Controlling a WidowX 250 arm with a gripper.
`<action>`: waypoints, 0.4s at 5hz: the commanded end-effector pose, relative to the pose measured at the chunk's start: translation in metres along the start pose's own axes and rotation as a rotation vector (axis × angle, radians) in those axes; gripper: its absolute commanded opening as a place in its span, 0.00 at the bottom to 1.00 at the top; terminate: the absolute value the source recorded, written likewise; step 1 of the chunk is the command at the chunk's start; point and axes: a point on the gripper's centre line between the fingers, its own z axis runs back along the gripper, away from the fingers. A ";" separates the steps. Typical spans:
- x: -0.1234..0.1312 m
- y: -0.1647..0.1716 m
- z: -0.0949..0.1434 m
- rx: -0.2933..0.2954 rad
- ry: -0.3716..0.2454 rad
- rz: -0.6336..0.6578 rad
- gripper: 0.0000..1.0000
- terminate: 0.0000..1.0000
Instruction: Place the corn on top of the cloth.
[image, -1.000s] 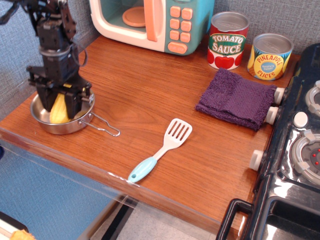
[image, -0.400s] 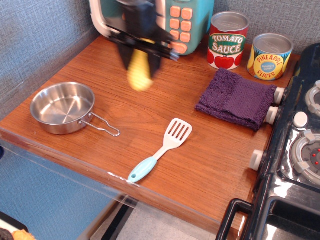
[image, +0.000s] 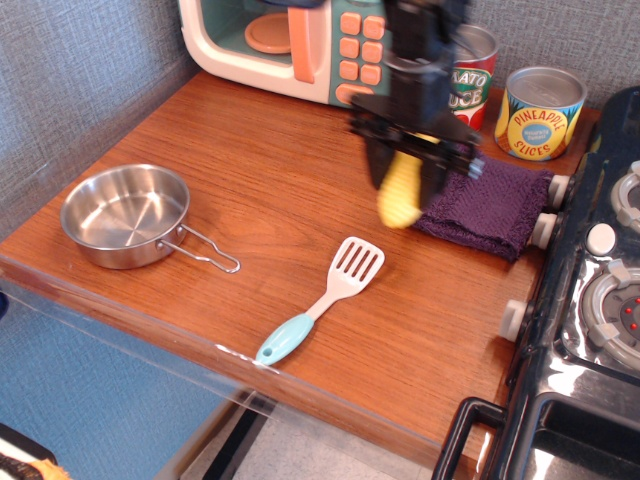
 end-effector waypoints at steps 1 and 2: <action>0.027 -0.012 0.022 0.020 -0.082 -0.019 0.00 0.00; 0.036 -0.010 0.028 0.020 -0.100 -0.011 0.00 0.00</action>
